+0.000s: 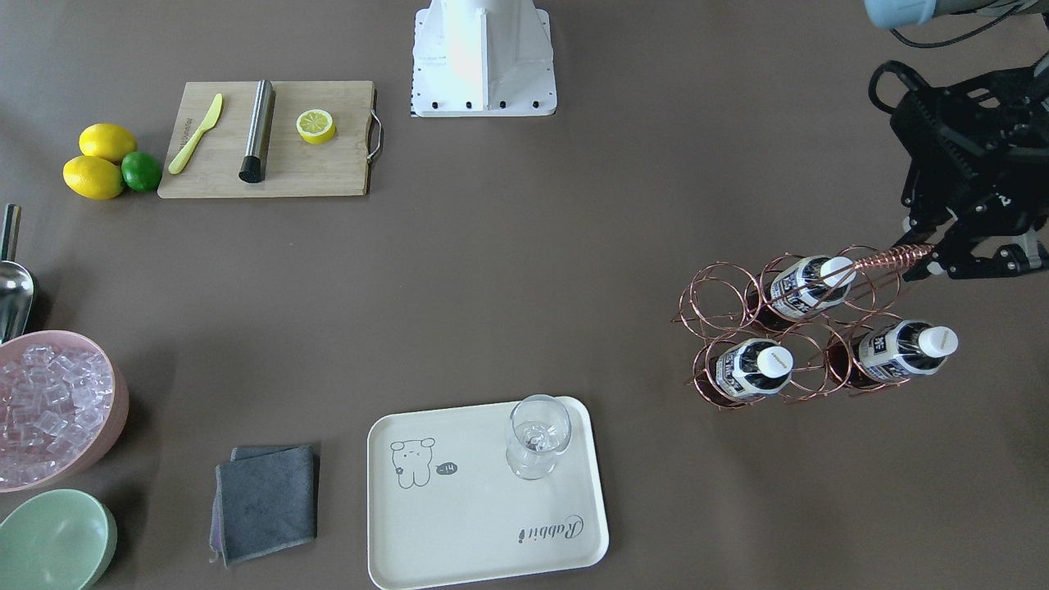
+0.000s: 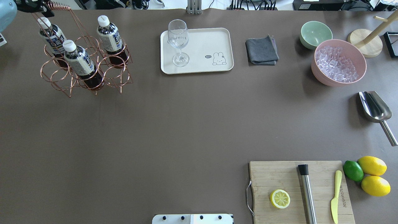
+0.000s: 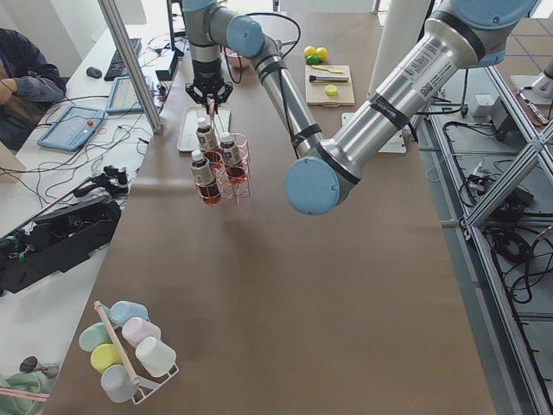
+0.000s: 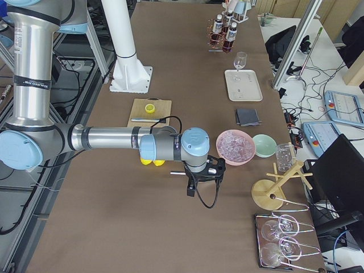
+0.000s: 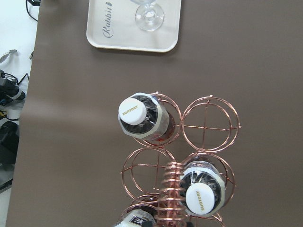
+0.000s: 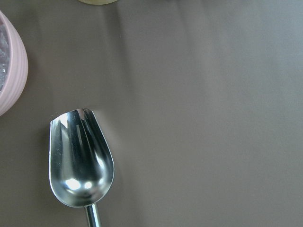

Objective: Take tea from basket to plate

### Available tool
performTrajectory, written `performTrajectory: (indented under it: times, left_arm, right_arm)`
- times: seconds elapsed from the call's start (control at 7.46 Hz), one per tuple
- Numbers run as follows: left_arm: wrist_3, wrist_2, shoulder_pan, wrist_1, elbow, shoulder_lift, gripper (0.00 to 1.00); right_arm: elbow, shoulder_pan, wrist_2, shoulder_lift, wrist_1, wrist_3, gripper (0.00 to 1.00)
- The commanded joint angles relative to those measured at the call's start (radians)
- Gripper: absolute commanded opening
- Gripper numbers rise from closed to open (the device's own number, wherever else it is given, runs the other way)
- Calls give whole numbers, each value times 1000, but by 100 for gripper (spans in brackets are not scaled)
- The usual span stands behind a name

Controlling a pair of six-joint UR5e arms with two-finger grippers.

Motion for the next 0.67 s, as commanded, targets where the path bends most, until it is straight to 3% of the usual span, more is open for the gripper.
performTrajectory:
  times: [0.0,0.27,0.54]
  left_arm:
    - [-166,-3,64,35,-122,-2,0]
    - [-268,-3,123,40,-167,-23,0]
    - [-408,-1,218,38,-199,-72,0]
  right_arm:
    - [37,-1,2,-2,2,-17,100]
    - [67,-1,2,-41,34,-113,100]
    - [62,-1,8,-57,239,-117,100]
